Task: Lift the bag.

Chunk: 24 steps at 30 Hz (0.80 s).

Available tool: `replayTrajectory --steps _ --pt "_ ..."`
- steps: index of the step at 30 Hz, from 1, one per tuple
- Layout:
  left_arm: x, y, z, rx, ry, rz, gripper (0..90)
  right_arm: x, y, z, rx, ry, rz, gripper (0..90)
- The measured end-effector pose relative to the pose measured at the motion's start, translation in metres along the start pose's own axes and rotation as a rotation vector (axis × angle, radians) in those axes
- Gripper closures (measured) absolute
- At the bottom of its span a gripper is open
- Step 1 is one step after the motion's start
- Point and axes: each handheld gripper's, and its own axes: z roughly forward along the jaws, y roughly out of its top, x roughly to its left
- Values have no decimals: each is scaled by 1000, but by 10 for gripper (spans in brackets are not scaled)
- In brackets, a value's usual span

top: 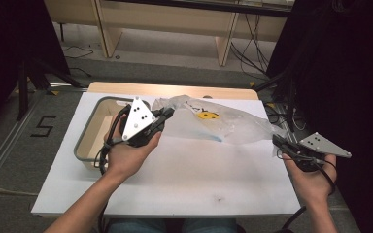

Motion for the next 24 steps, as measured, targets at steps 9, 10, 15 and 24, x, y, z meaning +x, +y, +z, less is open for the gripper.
replayTrajectory --steps 9,10,15,24 --pt "2 -2 1 -1 9 -11 889 -1 5 -2 -22 -7 5 900" --pt "3 -2 1 -1 9 -11 889 -1 5 -3 -23 -7 3 900" --pt "2 -1 0 -5 10 -11 889 -2 8 -6 -41 -17 5 900" --pt "2 1 2 -13 11 -13 889 -4 12 -9 -67 -29 10 900"
